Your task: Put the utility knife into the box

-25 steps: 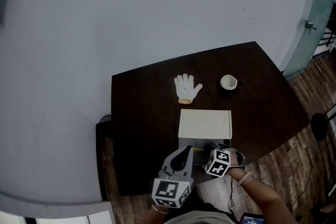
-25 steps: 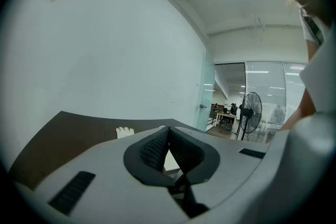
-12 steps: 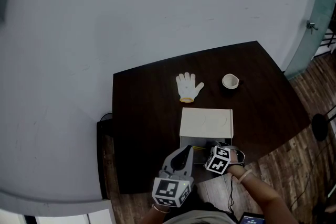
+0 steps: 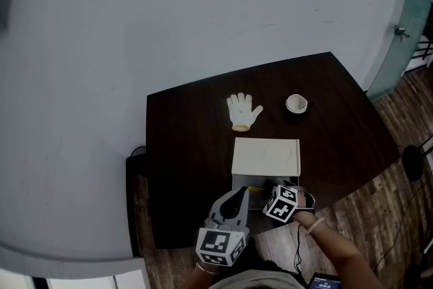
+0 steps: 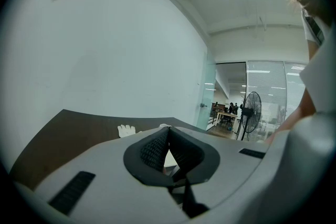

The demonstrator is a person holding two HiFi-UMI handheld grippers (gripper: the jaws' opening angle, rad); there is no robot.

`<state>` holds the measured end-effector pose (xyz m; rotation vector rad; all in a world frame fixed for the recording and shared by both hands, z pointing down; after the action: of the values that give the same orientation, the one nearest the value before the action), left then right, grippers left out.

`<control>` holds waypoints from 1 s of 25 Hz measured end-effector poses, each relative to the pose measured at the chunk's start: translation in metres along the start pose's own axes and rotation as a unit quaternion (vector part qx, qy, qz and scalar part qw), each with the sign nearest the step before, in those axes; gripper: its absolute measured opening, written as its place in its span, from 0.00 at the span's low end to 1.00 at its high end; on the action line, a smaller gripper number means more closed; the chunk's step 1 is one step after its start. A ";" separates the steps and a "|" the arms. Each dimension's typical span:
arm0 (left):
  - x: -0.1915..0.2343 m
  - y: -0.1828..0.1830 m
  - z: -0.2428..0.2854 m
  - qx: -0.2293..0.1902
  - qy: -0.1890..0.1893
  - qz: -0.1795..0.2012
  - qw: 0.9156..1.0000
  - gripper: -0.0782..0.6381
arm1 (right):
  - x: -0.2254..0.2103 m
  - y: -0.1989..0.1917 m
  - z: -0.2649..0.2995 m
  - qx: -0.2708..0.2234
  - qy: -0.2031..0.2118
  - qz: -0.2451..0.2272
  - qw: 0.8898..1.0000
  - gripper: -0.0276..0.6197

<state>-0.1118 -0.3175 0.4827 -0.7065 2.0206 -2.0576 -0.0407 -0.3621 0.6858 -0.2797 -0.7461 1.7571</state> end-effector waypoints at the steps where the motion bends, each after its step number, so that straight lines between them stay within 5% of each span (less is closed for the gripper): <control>1: 0.000 0.001 -0.001 0.000 0.001 0.000 1.000 0.13 | 0.000 0.002 -0.003 -0.004 -0.003 0.003 1.000 0.19; 13: -0.005 0.011 -0.008 -0.010 0.007 0.006 1.000 0.13 | 0.001 0.023 -0.038 -0.073 -0.048 0.057 0.995 0.16; 25: -0.021 0.021 -0.022 -0.018 0.003 0.015 1.000 0.13 | 0.006 0.040 -0.085 -0.148 -0.096 0.112 0.978 0.11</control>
<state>-0.1073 -0.2901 0.4582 -0.6731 2.0642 -2.0150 -0.0277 -0.3334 0.5965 -0.4125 -1.1571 1.9018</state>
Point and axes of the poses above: the fingertips, and each gripper's own axes: z forward along the fingers, x to its left, y out of its top, the point moved 2 cm from there along -z, backward along the fingers, and after that the axes turned 11 degrees about -x, right-handed, at the moved point
